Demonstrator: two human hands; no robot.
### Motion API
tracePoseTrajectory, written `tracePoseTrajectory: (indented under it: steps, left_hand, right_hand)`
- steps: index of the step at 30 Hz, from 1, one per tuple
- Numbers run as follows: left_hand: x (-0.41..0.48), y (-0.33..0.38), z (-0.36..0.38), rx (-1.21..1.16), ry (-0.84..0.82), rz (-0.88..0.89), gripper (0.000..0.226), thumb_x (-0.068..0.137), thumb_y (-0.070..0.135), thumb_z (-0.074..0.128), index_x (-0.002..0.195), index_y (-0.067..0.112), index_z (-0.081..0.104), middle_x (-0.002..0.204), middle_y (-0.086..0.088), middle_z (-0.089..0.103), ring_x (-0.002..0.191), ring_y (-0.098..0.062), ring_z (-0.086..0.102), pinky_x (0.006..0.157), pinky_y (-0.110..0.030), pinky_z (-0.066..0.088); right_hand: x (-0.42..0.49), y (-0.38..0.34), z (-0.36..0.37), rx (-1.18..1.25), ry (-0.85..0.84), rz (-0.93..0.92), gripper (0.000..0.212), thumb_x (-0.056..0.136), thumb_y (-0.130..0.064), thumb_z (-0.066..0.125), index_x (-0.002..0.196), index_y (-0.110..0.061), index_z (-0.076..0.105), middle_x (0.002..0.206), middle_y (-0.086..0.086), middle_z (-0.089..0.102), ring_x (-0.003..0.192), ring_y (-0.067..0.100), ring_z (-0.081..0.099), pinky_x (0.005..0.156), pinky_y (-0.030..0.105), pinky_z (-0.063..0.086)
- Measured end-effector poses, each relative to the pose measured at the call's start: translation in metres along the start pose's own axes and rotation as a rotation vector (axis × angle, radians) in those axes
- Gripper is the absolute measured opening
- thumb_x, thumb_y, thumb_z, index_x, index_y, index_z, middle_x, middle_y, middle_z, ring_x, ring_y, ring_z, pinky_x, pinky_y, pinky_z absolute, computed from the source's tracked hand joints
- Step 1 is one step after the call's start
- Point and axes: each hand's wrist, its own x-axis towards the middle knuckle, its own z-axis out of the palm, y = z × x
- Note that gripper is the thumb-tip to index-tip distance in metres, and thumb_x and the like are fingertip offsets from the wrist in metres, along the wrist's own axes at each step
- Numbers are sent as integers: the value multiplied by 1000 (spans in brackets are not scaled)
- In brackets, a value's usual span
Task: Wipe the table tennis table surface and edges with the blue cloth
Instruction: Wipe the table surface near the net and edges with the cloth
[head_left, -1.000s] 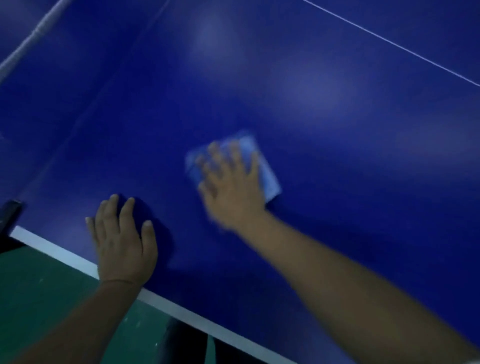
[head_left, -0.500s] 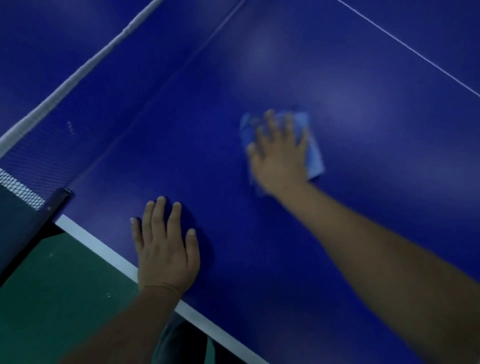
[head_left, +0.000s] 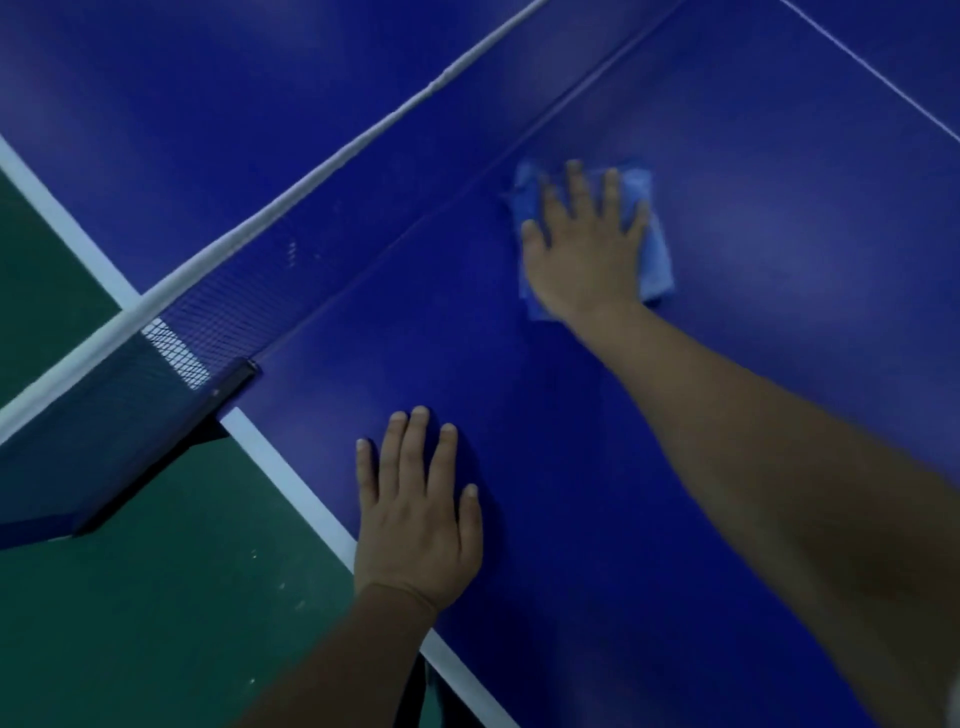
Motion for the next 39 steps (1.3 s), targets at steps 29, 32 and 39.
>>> tracePoseTrajectory:
  steps: [29, 32, 39]
  left_hand:
    - [-38, -133, -44, -424, 208, -147, 50, 92, 21, 47, 134, -5, 53, 146, -26, 43, 136, -47, 38, 113, -64, 29]
    - [-44, -177, -52, -304, 199, -129, 56, 89, 18, 53, 138, -8, 49, 149, -29, 41, 137, -50, 38, 116, -62, 27]
    - [-54, -213, -62, -186, 55, 25, 66, 90, 23, 45, 146, -12, 38, 153, -29, 37, 143, -45, 35, 116, -58, 31]
  right_hand:
    - [-107, -139, 26, 3, 75, -174, 54, 102, -46, 34, 151, -25, 43, 164, 0, 28, 152, 30, 20, 118, 59, 19]
    - [-161, -194, 41, 8, 111, -400, 52, 100, -44, 38, 147, -24, 50, 160, 1, 38, 148, 30, 31, 115, 58, 26]
    - [-169, -193, 33, 10, 97, -381, 45, 101, -41, 44, 141, -23, 57, 156, 1, 44, 142, 31, 39, 104, 52, 37]
